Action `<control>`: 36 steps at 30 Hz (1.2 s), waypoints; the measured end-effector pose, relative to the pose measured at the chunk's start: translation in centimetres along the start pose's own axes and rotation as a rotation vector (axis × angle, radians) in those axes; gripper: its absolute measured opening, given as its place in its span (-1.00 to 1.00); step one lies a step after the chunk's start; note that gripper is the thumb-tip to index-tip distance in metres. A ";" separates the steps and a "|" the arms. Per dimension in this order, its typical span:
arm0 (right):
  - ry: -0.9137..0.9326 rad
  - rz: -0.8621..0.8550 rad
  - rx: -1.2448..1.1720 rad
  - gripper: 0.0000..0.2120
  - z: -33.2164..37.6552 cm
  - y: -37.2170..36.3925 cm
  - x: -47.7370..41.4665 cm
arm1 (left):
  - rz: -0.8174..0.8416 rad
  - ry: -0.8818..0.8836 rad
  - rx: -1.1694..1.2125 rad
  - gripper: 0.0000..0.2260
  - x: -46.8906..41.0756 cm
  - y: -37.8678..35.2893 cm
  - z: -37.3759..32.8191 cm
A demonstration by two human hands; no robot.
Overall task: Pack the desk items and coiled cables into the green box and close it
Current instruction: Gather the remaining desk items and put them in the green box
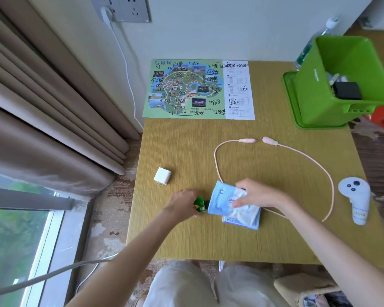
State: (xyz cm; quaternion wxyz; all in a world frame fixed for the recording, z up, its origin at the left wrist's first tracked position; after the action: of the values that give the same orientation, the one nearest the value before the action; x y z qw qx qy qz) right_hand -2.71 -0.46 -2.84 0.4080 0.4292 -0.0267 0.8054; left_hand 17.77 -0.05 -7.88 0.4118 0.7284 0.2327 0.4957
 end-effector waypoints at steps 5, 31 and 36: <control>0.122 -0.118 0.267 -0.75 -1.5 -2.6 1.6 | -0.164 -0.053 -0.139 -0.59 -0.5 0.1 -0.4; 0.281 -0.434 -0.267 -0.78 0.6 2.5 1.8 | -0.265 0.168 0.514 -0.68 -3.9 10.4 -1.7; 0.304 -0.671 -0.391 -0.69 1.6 12.1 3.3 | -0.247 0.121 0.809 -0.70 -6.6 15.8 -5.8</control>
State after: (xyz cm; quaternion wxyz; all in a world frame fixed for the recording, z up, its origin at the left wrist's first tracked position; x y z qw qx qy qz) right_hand -10.82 -7.03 4.28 0.7209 0.2047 0.0230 0.6617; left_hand 8.73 -11.51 2.72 0.1346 0.7677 0.5176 0.3531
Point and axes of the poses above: each hand's wrist, its own x-axis away from the middle knuckle, its own y-axis out of the back of the hand, z = x × y, the point moved 5 cm from there along -x, towards the middle knuckle, and after that the axes turned 12 degrees about -x, right-handed, at the moved point
